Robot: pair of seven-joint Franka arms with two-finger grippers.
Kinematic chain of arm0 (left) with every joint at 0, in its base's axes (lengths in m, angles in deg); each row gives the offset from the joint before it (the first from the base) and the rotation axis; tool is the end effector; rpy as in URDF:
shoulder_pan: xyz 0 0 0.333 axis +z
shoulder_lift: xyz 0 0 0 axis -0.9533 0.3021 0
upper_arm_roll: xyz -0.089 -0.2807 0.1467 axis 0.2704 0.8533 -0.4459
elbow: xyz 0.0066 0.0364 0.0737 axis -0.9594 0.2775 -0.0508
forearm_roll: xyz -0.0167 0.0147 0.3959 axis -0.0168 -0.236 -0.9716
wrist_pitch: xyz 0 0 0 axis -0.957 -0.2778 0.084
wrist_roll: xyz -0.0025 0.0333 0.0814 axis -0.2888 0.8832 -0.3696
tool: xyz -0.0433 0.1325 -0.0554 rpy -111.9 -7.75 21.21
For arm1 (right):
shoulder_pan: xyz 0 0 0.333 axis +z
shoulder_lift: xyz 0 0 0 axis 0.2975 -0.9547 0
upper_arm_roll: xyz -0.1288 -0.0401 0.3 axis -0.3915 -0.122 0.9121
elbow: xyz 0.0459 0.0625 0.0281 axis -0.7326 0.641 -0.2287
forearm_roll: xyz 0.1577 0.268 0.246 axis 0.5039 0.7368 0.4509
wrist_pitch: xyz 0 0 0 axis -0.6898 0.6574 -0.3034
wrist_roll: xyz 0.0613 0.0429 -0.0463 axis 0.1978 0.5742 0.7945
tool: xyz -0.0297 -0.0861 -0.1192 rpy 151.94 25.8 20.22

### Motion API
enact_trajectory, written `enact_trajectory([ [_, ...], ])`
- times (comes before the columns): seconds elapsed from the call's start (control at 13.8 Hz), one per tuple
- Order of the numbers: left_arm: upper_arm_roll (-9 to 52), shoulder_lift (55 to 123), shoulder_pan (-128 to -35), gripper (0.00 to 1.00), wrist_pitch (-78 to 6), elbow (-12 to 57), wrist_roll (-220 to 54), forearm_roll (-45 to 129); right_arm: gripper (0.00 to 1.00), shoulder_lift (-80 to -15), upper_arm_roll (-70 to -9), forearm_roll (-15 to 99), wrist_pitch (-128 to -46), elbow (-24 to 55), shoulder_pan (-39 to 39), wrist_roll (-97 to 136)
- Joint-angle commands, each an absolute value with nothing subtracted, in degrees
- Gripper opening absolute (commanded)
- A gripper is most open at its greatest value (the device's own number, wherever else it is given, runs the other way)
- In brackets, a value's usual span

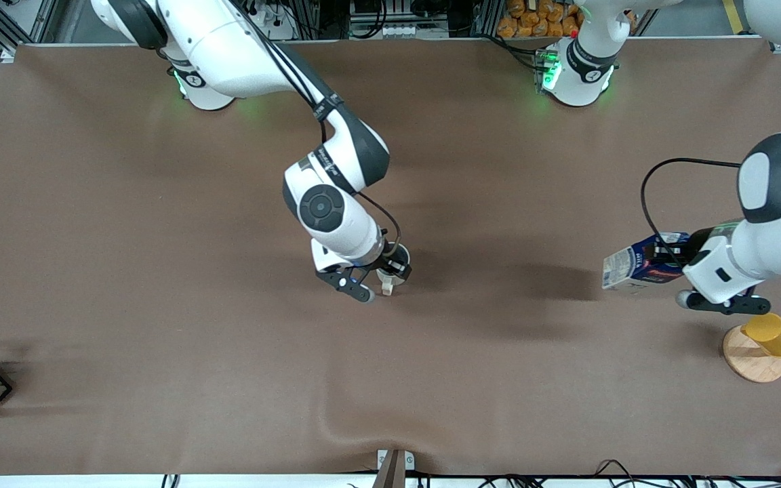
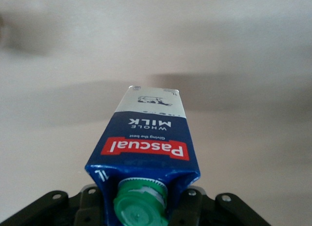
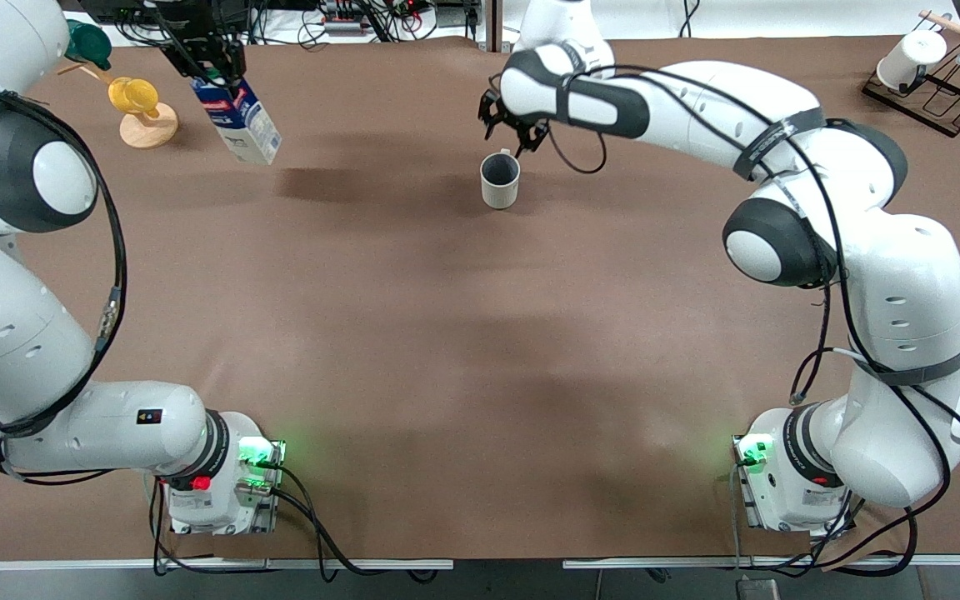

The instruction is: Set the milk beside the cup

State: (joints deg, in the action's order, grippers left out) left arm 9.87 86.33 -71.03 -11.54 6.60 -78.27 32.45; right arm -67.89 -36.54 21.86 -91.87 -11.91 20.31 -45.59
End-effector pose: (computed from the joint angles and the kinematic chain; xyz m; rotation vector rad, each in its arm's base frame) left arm 0.6471 -0.0480 0.4096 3.1003 -0.0904 -0.3703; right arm 0.6174 0.4727 0.2892 -2.8000 0.7981 0.1526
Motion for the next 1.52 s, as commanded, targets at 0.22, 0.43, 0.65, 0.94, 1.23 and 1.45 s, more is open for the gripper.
enact_trajectory([
  [0.22,20.90,84.96,-71.27,0.47,-10.35,6.55,-96.56,33.11,1.00,-59.55,-35.84,21.81,-78.12,-9.66,6.18,-25.18],
  [0.43,28.01,84.88,-71.27,0.47,-10.26,6.64,-106.76,33.29,1.00,-55.78,-35.84,16.22,-70.74,-8.35,-0.06,-13.56],
  [0.65,36.37,85.93,-73.19,0.47,-10.26,7.51,-119.14,33.29,1.00,-47.96,-35.84,11.89,-70.72,-0.19,-4.72,-3.54],
  [0.94,37.10,87.07,-80.84,0.47,-12.36,7.07,-126.30,36.87,1.00,-42.14,-35.84,10.74,-71.42,5.19,-14.47,12.36],
  [1.23,34.73,92.95,-91.64,0.50,-22.91,6.73,-131.30,36.37,1.00,-35.39,-35.84,10.74,-70.90,7.65,-21.87,22.15],
  [1.45,31.57,95.59,-97.27,0.50,-23.44,6.03,-133.06,34.87,1.00,-29.41,-35.84,10.56,-68.36,8.80,-22.05,21.46],
])
